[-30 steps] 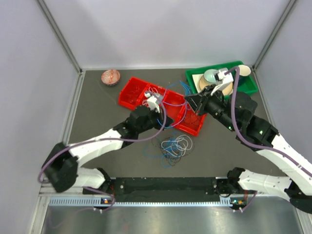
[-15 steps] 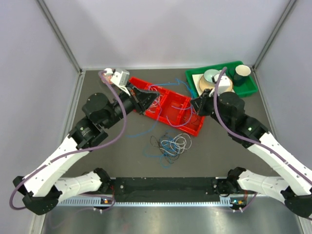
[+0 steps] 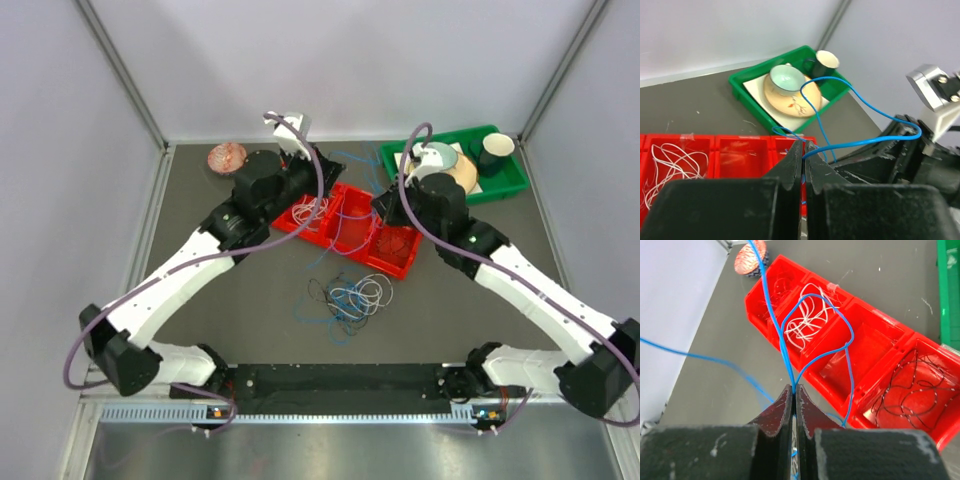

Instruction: Untangle the cables

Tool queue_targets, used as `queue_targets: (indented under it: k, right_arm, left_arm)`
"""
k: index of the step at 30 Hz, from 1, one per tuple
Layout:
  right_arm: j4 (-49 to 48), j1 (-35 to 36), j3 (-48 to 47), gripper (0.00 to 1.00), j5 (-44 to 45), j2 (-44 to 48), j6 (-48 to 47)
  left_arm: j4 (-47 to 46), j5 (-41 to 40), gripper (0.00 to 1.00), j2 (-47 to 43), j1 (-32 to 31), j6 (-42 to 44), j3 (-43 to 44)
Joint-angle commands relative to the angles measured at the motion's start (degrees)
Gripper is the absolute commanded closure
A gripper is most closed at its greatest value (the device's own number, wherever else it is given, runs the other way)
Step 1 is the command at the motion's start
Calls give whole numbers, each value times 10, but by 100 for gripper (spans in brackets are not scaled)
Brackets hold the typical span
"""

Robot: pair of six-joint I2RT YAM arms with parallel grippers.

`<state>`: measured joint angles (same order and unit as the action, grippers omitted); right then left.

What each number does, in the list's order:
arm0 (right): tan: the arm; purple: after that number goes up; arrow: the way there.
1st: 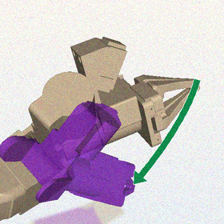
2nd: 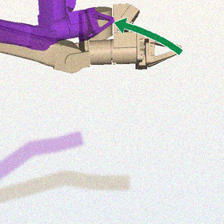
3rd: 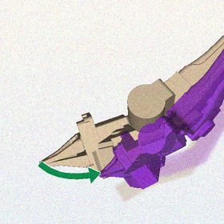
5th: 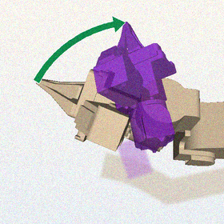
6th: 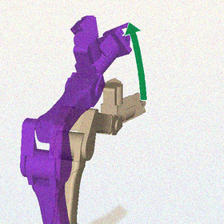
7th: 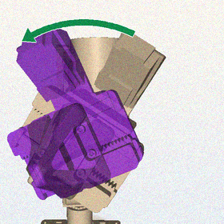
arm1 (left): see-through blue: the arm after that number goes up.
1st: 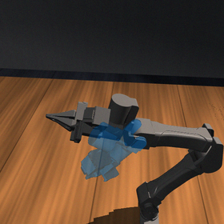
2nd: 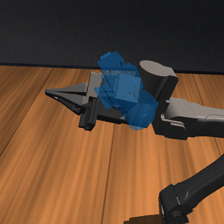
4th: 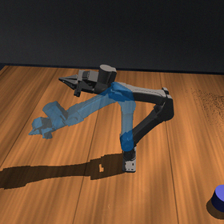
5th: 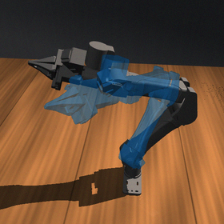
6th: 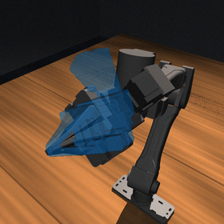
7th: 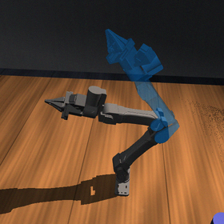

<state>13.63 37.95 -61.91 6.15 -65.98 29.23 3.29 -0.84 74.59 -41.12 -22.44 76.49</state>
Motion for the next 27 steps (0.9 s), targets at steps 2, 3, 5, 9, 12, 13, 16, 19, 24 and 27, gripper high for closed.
queue_targets:
  k: [2, 3, 5, 9, 12, 13, 16, 19, 24, 27]
  right_arm:
    - [-107, -53, -13, 100, -59, -61, 32]
    - [-129, -65, -11, 100, -77, -81, 39]
    - [-151, -79, -8, 100, -94, -100, 56]
    - [-197, -111, -10, 100, -120, -151, 78]
    - [-198, -116, -36, 100, -123, -189, 76]
    - [-204, -116, -37, 100, -125, -208, 76]
    - [-225, -117, -39, 100, -142, -239, 81]
    - [-243, -118, -37, 100, -161, -276, 90]
    - [-261, -117, -33, 100, -164, -318, 101]
    - [-254, -117, -42, 100, -164, -340, 102]
  left_arm:
    - [-151, 6, 100, 50, 43, -45, -12]
    - [-172, 6, 100, 73, 46, -56, -17]
    - [-193, 6, 100, 97, 56, -66, -15]
    - [-231, 36, 100, 173, 70, -106, 8]
    - [-236, 42, 100, 216, 73, -118, 38]
    - [-239, 43, 100, 225, 73, -120, 44]
    - [-239, 44, 100, 245, 75, -127, 61]
    - [-247, 44, 100, 253, 80, -133, 59]
    - [-250, 46, 100, 262, 83, -136, 57]
    - [-250, 49, 100, 267, 88, -140, 56]
